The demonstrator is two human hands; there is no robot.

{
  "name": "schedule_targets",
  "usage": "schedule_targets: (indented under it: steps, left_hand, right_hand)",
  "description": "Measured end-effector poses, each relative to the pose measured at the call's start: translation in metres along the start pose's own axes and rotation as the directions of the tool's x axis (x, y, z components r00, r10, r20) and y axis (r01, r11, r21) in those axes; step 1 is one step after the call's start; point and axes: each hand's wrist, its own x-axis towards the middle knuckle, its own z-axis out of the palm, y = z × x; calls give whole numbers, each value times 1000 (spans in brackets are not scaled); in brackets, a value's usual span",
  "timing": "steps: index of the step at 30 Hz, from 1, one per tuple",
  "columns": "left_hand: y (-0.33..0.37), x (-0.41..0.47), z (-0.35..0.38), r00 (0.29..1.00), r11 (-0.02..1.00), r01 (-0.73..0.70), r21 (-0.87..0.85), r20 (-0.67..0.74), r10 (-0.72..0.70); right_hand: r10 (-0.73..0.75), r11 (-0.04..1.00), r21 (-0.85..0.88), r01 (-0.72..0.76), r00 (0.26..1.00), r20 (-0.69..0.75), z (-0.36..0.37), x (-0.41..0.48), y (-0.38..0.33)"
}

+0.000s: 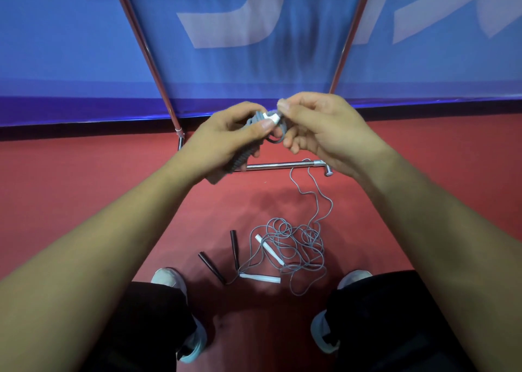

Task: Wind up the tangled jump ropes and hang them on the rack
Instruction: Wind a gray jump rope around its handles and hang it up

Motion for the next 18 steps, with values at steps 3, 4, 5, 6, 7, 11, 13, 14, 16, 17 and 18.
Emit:
schedule_targets:
  steps: [3, 4, 5, 6, 7, 11, 13, 14, 16, 17, 18]
  left_hand:
    - [-1, -2, -5, 1000, 984, -8, 181, -18, 12]
    - [-1, -2, -5, 999, 978, -9, 209, -38, 17]
    - [-1, -2, -3, 998, 977, -10, 214, -61, 24]
    - [0, -2, -1, 996, 981, -8, 192, -88, 26]
    - [2, -1, 1, 993, 990, -2, 141, -115, 19]
    - [4, 5, 11, 983, 997, 49, -56, -174, -58]
    - [3, 6, 14, 984, 992, 45, -115, -168, -64]
    - [2, 7, 14, 982, 986, 50, -157, -172, -77]
    - [-1, 8, 13, 981, 972, 54, -228, -168, -94]
    - [-3, 9, 13, 984, 966, 51, -254, -153, -92]
    - [-4, 10, 13, 987, 960, 47, -277, -136, -88]
  right_hand:
    - [-7, 987, -163, 11, 1000, 22, -2, 1, 1]
    - [-17, 979, -205, 18, 1000, 9, -1, 2, 2]
    - [-20, 978, -209, 17, 1000, -13, 0, 3, 3]
    - [-11, 985, -170, 4, 999, -42, 2, 4, 4]
    - [9, 996, -87, -15, 998, -69, 5, 5, 4]
    - [76, 967, 253, -43, 990, -120, 11, 12, 0]
    - [108, 917, 397, -40, 983, -151, 9, 16, -1]
    - [115, 895, 446, -28, 979, -170, 8, 17, -1]
    - [103, 871, 491, 8, 975, -199, 7, 19, -1]
    - [87, 867, 498, 29, 974, -209, 7, 20, -2]
    - [66, 873, 484, 52, 973, -223, 8, 21, -4]
